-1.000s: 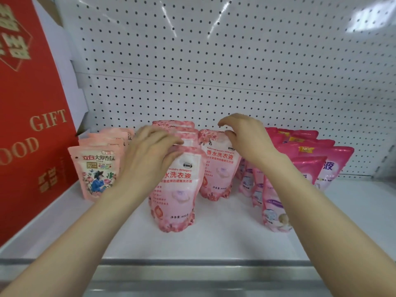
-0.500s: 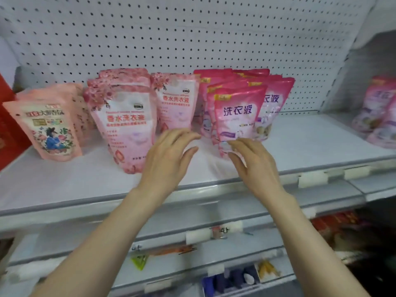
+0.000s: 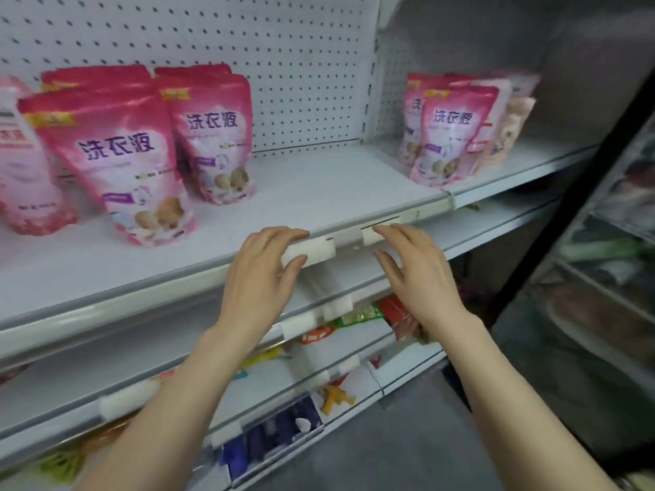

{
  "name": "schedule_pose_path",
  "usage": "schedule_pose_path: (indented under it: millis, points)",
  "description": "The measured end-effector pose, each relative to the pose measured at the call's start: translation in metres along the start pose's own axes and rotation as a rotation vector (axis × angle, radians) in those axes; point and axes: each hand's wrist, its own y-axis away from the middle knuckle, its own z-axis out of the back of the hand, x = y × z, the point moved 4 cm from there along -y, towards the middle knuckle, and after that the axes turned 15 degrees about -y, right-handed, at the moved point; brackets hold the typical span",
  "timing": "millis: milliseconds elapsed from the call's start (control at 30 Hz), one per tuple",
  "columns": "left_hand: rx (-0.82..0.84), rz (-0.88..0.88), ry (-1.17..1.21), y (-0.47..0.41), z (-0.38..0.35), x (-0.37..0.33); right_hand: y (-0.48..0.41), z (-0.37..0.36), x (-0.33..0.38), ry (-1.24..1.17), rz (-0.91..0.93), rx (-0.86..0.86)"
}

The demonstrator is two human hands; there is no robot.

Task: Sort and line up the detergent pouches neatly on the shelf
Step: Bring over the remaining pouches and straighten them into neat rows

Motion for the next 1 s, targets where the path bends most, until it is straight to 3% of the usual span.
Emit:
schedule_pose_path:
  millis: [300, 667, 800, 1000]
  points:
    - [0.096, -0.099, 0.139, -0.105, -0.085, -0.104, -0.029, 0.087, -0.137, 0.035, -0.215, -0.100]
    - [0.376, 0.259, 0.532, -0.285, -0.217, -0.143, -0.120, 0.103, -0.248, -0.100, -0.293, -0.139]
    - [0.362, 0.355, 0.753, -0.323, -0.251, -0.155, -0.143, 0.111, -0.281, -0.098, -0.286, -0.175]
    - [0.335, 0.375, 0.754, -0.330, -0.264, -0.147, -0.177, 0.115, -0.317, -0.214, -0.317, -0.277]
